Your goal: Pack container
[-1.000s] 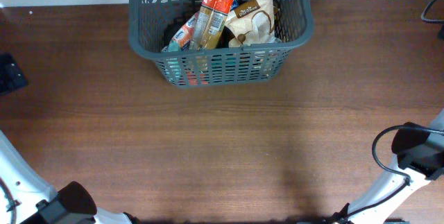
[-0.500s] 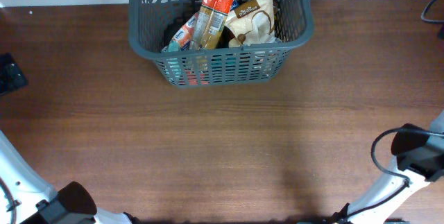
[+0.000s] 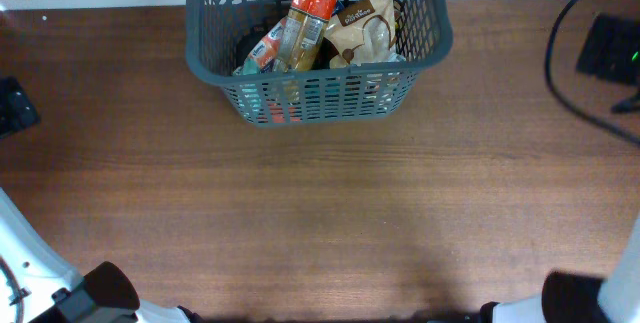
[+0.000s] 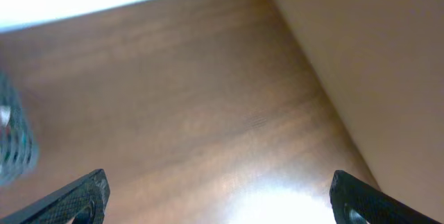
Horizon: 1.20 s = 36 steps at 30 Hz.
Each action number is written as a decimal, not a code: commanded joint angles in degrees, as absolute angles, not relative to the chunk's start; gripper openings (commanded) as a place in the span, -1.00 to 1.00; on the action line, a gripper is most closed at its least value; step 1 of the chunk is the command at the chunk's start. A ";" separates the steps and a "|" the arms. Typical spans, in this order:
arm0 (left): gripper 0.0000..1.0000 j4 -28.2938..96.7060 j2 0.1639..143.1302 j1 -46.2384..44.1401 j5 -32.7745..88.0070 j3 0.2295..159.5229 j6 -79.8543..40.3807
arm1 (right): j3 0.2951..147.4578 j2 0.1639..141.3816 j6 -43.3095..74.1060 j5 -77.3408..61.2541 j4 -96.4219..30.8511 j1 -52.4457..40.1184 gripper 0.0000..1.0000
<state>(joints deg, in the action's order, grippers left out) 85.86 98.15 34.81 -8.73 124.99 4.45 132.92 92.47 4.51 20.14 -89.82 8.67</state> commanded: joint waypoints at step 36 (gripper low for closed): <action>0.99 85.73 97.65 35.05 -8.14 124.75 4.12 | 68.75 42.52 5.23 -0.43 -25.67 7.14 0.99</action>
<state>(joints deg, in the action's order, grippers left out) 85.86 98.15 34.81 -8.73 124.99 4.45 75.61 46.52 4.60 6.79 -30.70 7.51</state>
